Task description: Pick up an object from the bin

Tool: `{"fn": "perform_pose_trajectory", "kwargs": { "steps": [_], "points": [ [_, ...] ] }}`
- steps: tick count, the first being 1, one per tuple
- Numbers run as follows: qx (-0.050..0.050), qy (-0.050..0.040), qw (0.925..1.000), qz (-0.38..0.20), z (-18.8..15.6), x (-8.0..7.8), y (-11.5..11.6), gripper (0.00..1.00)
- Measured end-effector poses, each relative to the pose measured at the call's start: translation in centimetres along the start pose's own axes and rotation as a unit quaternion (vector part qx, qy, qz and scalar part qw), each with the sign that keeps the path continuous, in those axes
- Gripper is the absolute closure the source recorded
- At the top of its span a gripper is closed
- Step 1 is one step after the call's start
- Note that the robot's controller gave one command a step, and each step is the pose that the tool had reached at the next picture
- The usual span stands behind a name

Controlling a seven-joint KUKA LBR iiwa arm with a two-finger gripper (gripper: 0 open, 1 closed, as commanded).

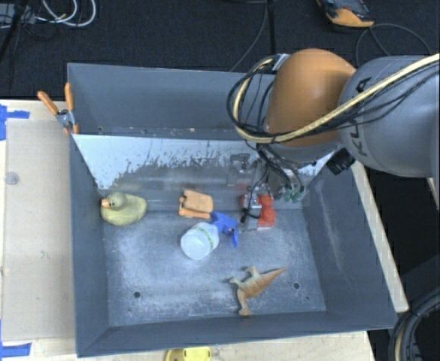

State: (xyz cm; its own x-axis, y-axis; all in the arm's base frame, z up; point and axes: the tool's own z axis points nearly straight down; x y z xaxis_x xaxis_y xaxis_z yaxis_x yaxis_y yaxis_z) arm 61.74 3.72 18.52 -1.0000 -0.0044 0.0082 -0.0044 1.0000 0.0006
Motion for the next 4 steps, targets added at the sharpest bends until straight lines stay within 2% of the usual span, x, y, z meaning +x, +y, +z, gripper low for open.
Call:
{"fn": "perform_pose_trajectory", "kwargs": {
  "steps": [1, 2, 3, 4],
  "points": [
    [0.000, -0.0038, 1.0000, 0.000, -0.5, -0.1, 0.0, 0.00],
    [0.000, -0.0064, 0.9974, -0.072, 3.1, -0.3, 0.4, 0.00],
    [0.000, -0.0021, 0.9845, -0.175, 6.2, 0.7, 1.2, 0.00],
    [0.001, -0.0045, 0.9775, -0.211, 5.1, 0.4, 1.2, 0.00]
  ]
}}
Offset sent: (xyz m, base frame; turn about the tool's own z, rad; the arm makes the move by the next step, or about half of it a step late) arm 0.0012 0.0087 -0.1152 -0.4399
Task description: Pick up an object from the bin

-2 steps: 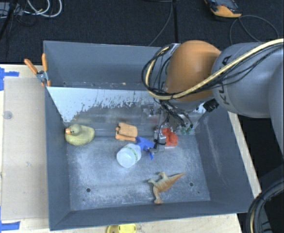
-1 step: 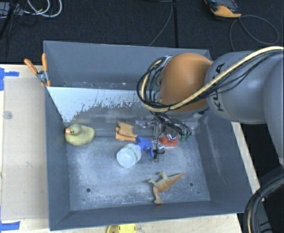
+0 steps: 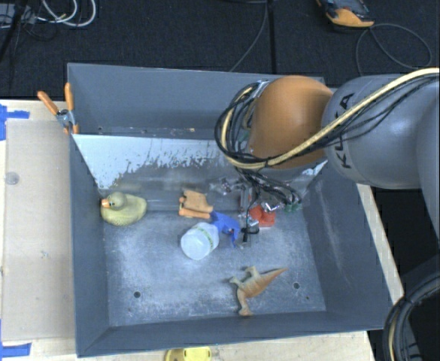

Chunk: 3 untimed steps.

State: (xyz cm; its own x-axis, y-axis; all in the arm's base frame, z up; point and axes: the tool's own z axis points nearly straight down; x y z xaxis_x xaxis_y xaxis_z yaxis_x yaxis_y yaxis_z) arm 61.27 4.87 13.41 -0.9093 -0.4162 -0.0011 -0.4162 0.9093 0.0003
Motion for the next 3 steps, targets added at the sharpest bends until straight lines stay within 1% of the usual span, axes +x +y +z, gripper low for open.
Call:
{"fn": "perform_pose_trajectory", "kwargs": {
  "steps": [1, 2, 3],
  "points": [
    [0.000, -0.0014, 0.9971, -0.076, 4.9, -0.7, 0.6, 0.00],
    [0.002, -0.0037, 0.9944, -0.106, 6.2, -0.5, 0.3, 1.00],
    [0.002, -0.0039, 0.9944, -0.105, 6.2, -0.5, 0.2, 1.00]
  ]
}}
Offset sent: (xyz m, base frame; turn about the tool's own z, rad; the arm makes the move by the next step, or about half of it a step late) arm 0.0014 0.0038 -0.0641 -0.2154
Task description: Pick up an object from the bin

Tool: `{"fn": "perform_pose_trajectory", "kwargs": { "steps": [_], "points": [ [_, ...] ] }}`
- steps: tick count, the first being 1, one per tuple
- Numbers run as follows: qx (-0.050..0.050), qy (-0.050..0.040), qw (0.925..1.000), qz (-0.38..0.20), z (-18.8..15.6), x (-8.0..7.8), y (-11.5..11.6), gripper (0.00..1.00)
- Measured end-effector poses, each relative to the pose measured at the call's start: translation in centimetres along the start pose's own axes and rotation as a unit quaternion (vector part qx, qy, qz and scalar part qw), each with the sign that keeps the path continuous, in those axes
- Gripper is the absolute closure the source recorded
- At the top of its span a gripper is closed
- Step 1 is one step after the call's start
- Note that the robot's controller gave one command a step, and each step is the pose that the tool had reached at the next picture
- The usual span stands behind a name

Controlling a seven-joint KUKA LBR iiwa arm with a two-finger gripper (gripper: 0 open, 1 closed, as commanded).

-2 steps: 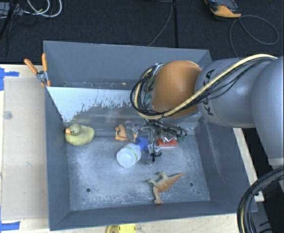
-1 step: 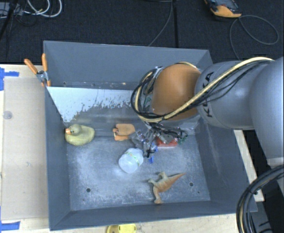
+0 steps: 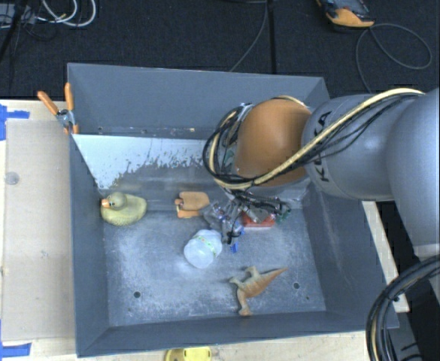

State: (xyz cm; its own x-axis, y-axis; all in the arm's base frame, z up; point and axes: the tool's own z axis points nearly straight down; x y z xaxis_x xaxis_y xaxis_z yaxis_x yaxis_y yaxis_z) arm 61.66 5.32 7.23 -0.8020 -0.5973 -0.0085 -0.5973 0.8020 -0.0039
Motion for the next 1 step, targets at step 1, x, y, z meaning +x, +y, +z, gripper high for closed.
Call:
{"fn": "perform_pose_trajectory", "kwargs": {
  "steps": [1],
  "points": [
    [-0.001, 0.0023, 1.0000, 0.000, -0.30, 0.12, 0.09, 1.00]
  ]
}}
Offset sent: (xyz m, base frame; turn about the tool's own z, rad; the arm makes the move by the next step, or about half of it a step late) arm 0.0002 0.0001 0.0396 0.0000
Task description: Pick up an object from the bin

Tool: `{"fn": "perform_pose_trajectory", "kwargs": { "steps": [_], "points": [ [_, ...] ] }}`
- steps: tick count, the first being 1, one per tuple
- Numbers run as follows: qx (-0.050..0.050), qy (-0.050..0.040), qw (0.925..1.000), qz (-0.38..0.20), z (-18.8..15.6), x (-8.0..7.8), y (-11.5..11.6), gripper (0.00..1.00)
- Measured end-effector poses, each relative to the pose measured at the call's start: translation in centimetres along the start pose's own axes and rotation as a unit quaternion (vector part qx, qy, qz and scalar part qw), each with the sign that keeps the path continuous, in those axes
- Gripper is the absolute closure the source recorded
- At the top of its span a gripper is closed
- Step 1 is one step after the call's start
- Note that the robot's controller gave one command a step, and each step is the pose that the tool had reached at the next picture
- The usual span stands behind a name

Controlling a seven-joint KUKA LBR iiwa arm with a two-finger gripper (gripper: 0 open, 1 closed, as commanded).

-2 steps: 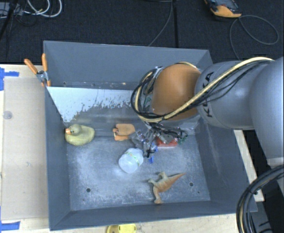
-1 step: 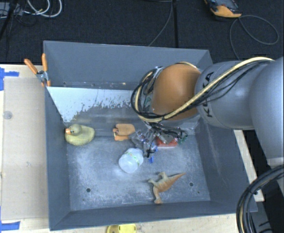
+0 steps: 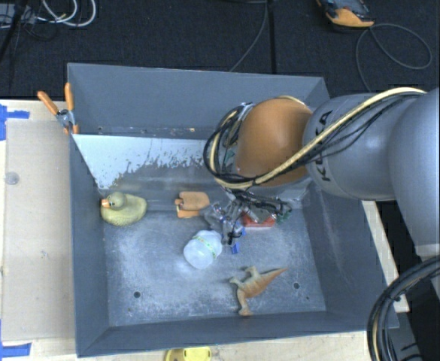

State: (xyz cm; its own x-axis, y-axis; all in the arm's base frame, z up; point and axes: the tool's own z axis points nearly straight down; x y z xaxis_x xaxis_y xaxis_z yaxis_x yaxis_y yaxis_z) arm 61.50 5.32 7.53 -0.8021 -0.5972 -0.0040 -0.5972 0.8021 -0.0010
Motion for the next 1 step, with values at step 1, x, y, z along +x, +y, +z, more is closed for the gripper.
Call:
{"fn": "perform_pose_trajectory", "kwargs": {
  "steps": [1],
  "points": [
    [-0.002, 0.0032, 1.0000, 0.000, -1.81, 0.15, 0.18, 1.00]
  ]
}}
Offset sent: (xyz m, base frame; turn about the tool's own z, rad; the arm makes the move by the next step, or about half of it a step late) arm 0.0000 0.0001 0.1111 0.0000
